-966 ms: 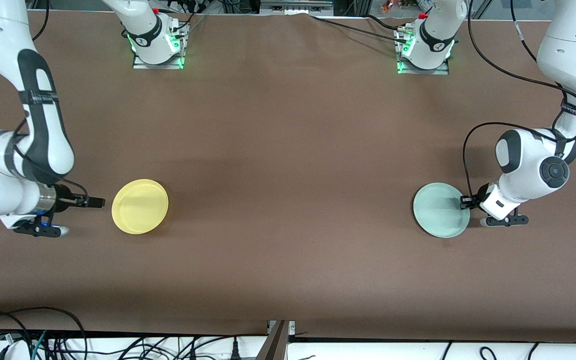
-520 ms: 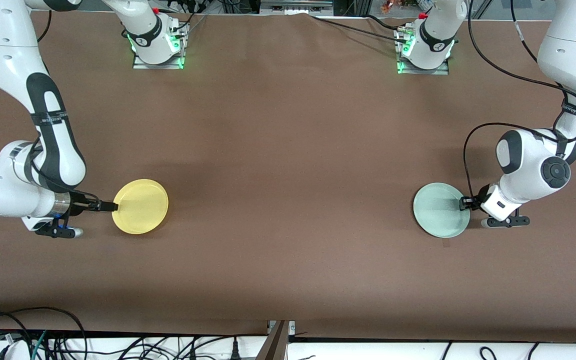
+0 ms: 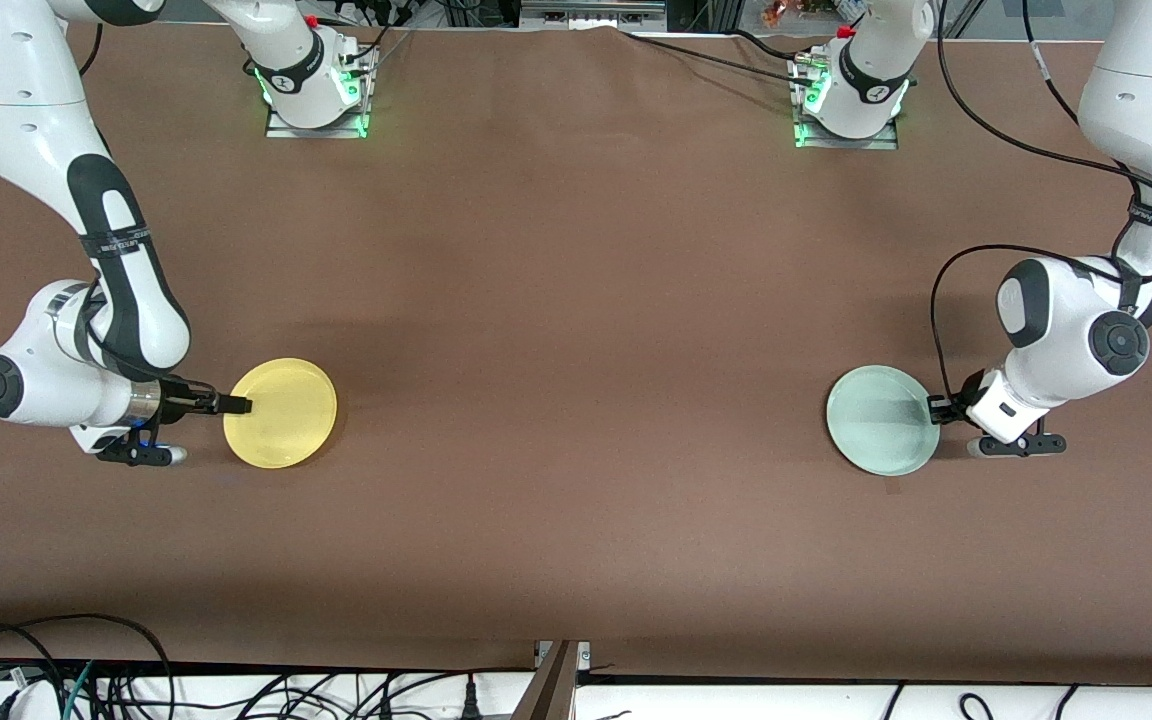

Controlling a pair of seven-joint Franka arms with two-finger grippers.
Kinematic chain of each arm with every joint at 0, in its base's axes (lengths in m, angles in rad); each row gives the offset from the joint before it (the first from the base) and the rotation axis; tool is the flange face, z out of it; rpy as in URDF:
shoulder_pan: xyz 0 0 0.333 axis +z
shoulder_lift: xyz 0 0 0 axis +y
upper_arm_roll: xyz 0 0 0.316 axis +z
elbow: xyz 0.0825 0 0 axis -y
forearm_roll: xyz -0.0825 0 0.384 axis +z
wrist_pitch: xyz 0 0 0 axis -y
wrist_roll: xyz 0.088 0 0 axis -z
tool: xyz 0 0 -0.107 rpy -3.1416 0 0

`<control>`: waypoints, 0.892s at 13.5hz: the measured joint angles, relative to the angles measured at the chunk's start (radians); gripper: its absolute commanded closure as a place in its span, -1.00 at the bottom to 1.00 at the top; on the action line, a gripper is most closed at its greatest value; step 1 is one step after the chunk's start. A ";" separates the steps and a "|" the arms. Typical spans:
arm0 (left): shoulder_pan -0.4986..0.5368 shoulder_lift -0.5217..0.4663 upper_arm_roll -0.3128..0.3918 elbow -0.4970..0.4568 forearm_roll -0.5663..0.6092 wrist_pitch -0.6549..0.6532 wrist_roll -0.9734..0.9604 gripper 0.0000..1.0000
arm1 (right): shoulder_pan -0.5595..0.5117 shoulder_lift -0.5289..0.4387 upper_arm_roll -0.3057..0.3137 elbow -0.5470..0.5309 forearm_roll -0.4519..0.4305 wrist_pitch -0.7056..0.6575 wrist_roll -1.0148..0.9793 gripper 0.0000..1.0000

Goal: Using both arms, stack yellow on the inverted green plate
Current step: 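Grasp the green plate with the left gripper while the right gripper grasps yellow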

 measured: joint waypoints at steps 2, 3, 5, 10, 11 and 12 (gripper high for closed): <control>0.002 0.000 0.000 0.000 0.000 -0.003 0.004 0.71 | 0.000 0.000 0.001 -0.003 0.000 0.000 0.000 0.11; 0.002 0.000 0.000 0.000 0.000 -0.005 0.005 0.69 | 0.000 0.000 0.001 -0.004 0.000 0.000 -0.001 0.18; 0.002 0.000 0.000 0.000 0.000 -0.007 0.005 0.59 | 0.000 0.000 0.002 -0.005 0.000 0.000 -0.001 0.46; 0.002 0.001 -0.003 0.000 0.000 -0.009 0.005 0.57 | 0.000 0.000 0.003 -0.005 0.001 -0.001 -0.001 0.95; 0.002 0.001 -0.004 0.000 0.000 -0.009 0.005 0.78 | 0.001 0.000 0.004 -0.005 0.001 -0.001 -0.001 0.97; 0.002 0.002 -0.004 0.000 0.000 -0.009 0.005 1.00 | 0.001 -0.004 0.005 -0.005 0.006 -0.003 -0.001 0.97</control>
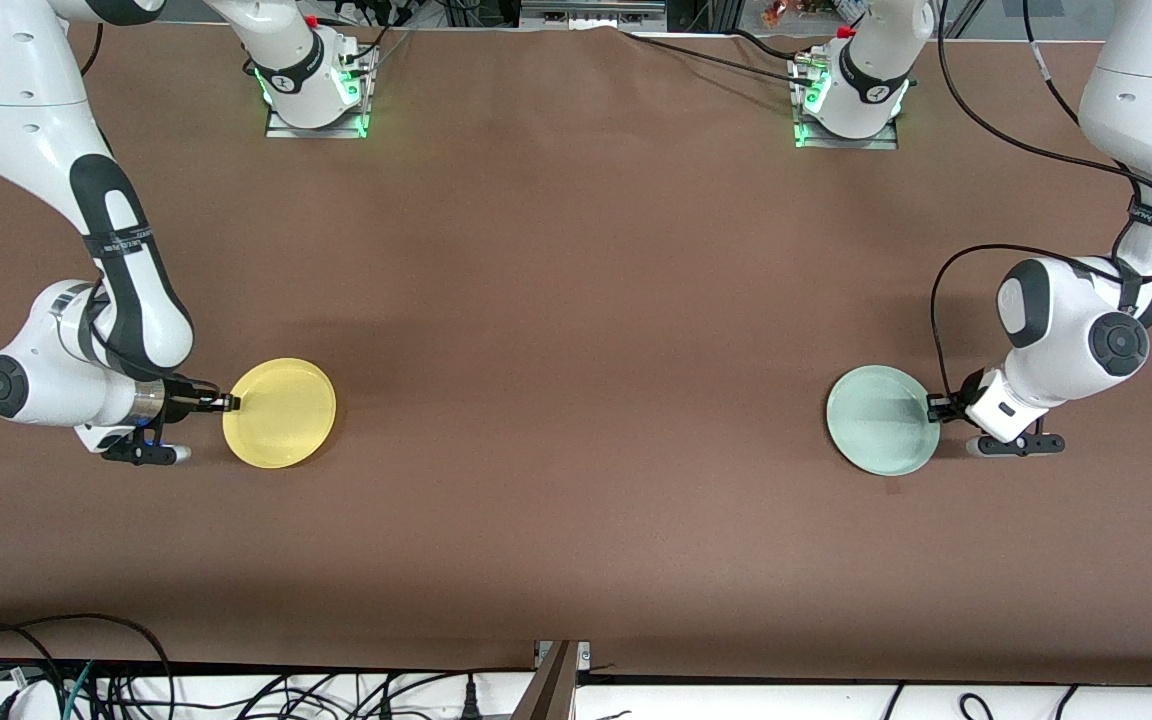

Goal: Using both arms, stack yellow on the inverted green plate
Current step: 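Grasp the green plate with the left gripper while the right gripper grasps yellow, then lift the green plate with the left gripper and tilt it on edge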

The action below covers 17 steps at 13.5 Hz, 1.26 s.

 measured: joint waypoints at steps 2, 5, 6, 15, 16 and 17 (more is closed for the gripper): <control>0.000 0.000 -0.001 0.000 0.000 -0.001 0.000 1.00 | 0.000 -0.010 0.002 0.000 0.003 -0.001 -0.003 0.97; 0.000 0.000 -0.004 0.000 0.000 -0.002 0.001 1.00 | 0.000 -0.011 0.003 0.007 0.003 -0.007 -0.008 0.97; 0.000 0.000 -0.004 0.000 0.000 -0.002 0.001 1.00 | 0.001 -0.012 0.006 0.015 0.003 -0.018 -0.009 0.97; -0.001 -0.067 -0.040 0.084 0.000 -0.190 0.005 1.00 | 0.002 -0.012 0.017 0.067 0.003 -0.071 -0.012 0.97; -0.002 -0.082 -0.051 0.140 0.000 -0.290 0.005 1.00 | 0.002 -0.012 0.017 0.075 0.003 -0.076 -0.012 0.97; -0.004 -0.095 -0.059 0.199 0.000 -0.383 0.005 1.00 | 0.002 -0.012 0.017 0.081 0.003 -0.080 -0.012 0.97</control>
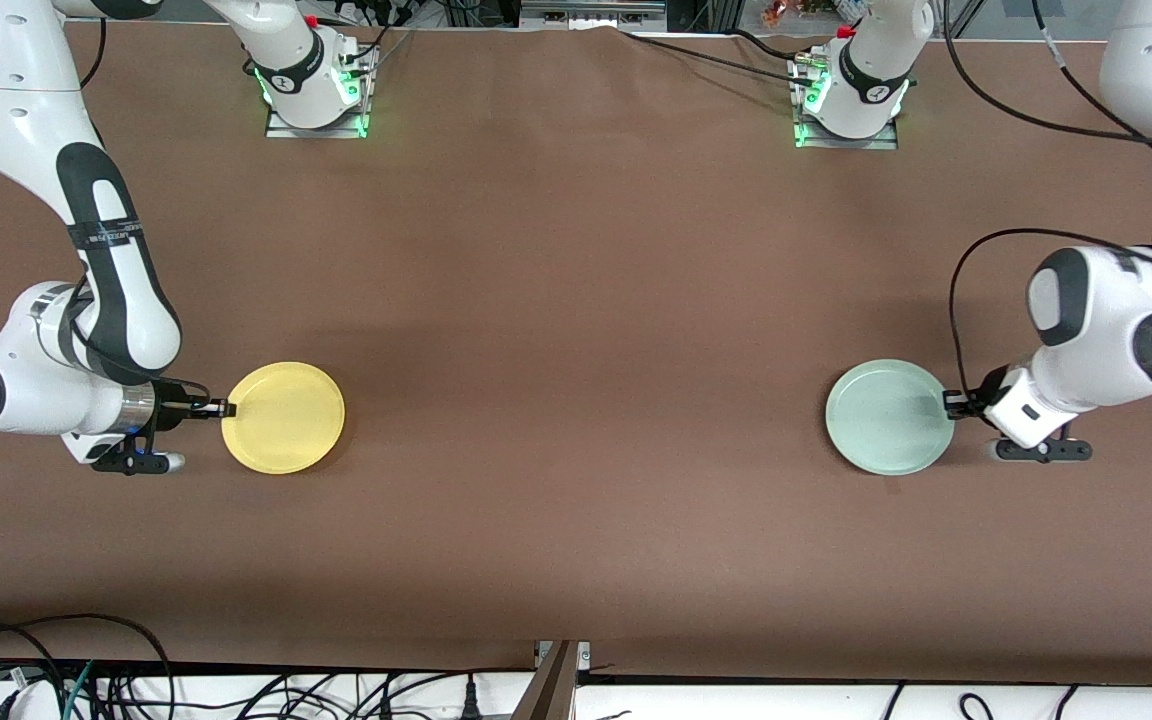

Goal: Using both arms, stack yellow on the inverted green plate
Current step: 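Lift the green plate with the left gripper and tilt it on edge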

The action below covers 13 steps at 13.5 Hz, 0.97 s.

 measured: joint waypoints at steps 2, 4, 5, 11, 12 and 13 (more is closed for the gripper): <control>-0.010 -0.014 -0.008 0.089 0.000 -0.138 0.000 1.00 | 0.001 0.000 0.001 0.016 0.000 -0.030 0.000 0.97; -0.039 -0.015 -0.011 0.159 0.002 -0.238 0.000 1.00 | 0.002 0.000 0.001 0.041 0.000 -0.058 0.000 0.97; -0.059 -0.015 -0.012 0.188 0.030 -0.275 0.000 1.00 | 0.002 0.000 0.001 0.052 0.000 -0.064 0.000 0.97; -0.251 -0.014 -0.014 0.235 0.352 -0.400 -0.117 1.00 | 0.010 0.000 0.003 0.098 0.000 -0.104 0.000 0.97; -0.280 -0.013 -0.013 0.235 0.419 -0.424 -0.150 1.00 | 0.011 -0.001 0.003 0.104 0.000 -0.111 0.000 0.97; -0.313 -0.010 -0.013 0.236 0.498 -0.445 -0.186 1.00 | 0.011 -0.001 0.003 0.109 0.000 -0.115 0.000 0.97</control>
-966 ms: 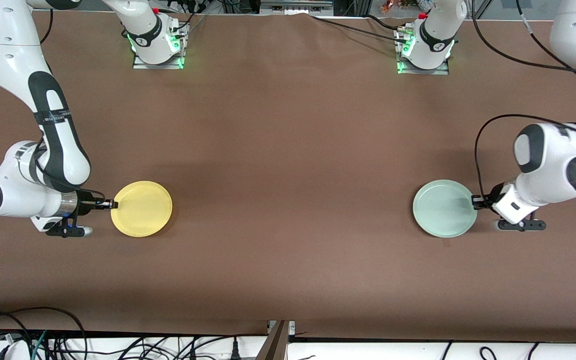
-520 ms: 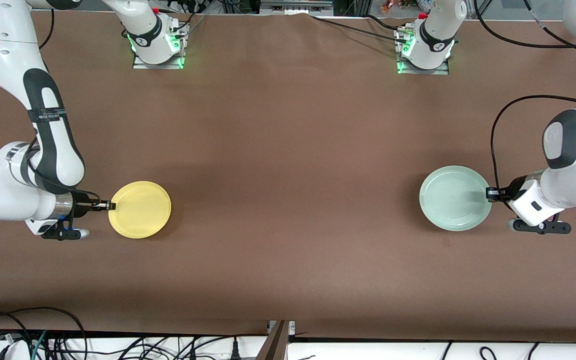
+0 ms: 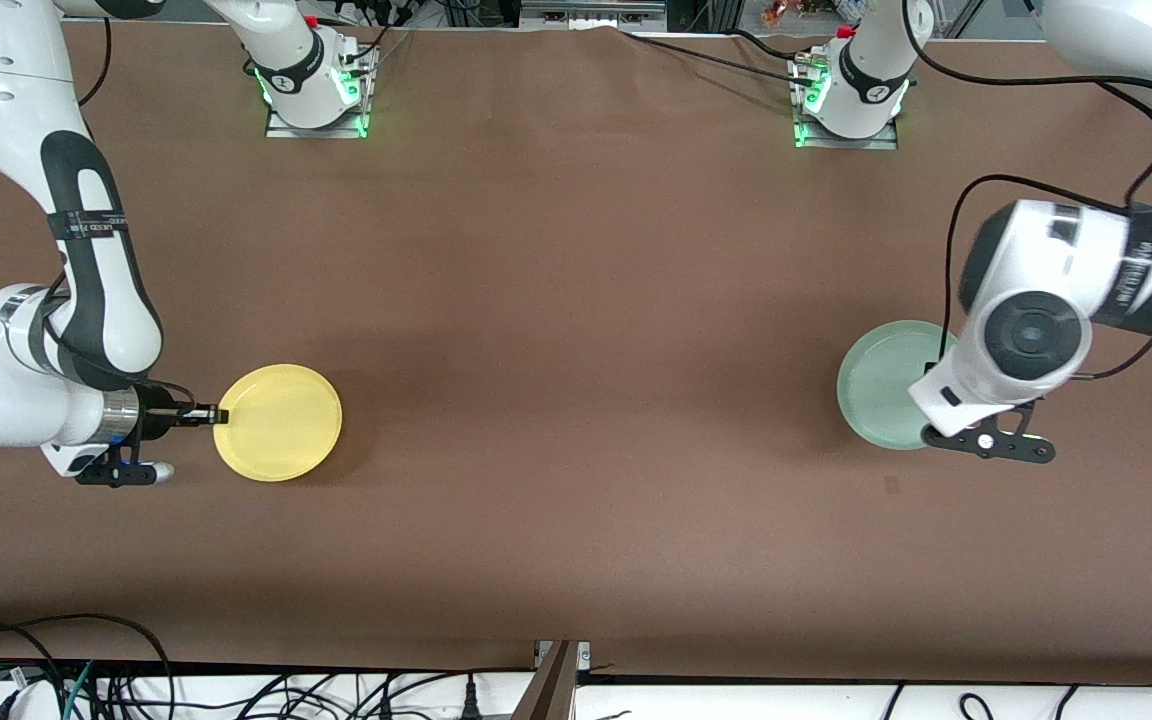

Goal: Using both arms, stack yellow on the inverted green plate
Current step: 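Lift the green plate with the left gripper and tilt it on edge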

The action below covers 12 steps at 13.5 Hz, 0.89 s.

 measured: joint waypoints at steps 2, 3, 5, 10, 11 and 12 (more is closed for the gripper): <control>-0.059 0.014 0.001 0.000 0.099 -0.037 -0.037 1.00 | 0.000 -0.005 0.000 0.005 0.000 -0.004 0.000 0.97; -0.085 0.025 0.002 0.000 0.142 -0.051 -0.044 1.00 | 0.000 -0.011 0.000 0.006 0.000 -0.013 -0.001 0.97; -0.131 0.051 0.003 0.000 0.233 -0.079 -0.055 1.00 | 0.000 -0.026 0.000 0.018 0.000 -0.046 -0.018 0.97; -0.206 0.076 0.006 0.003 0.284 -0.152 -0.110 1.00 | 0.000 -0.043 -0.003 0.112 0.000 -0.197 -0.030 0.97; -0.225 0.076 0.006 0.008 0.284 -0.159 -0.113 1.00 | -0.001 -0.044 -0.005 0.126 0.000 -0.222 -0.032 0.97; -0.257 0.076 0.005 0.014 0.284 -0.176 -0.133 1.00 | -0.002 -0.044 -0.005 0.141 0.000 -0.250 -0.032 0.97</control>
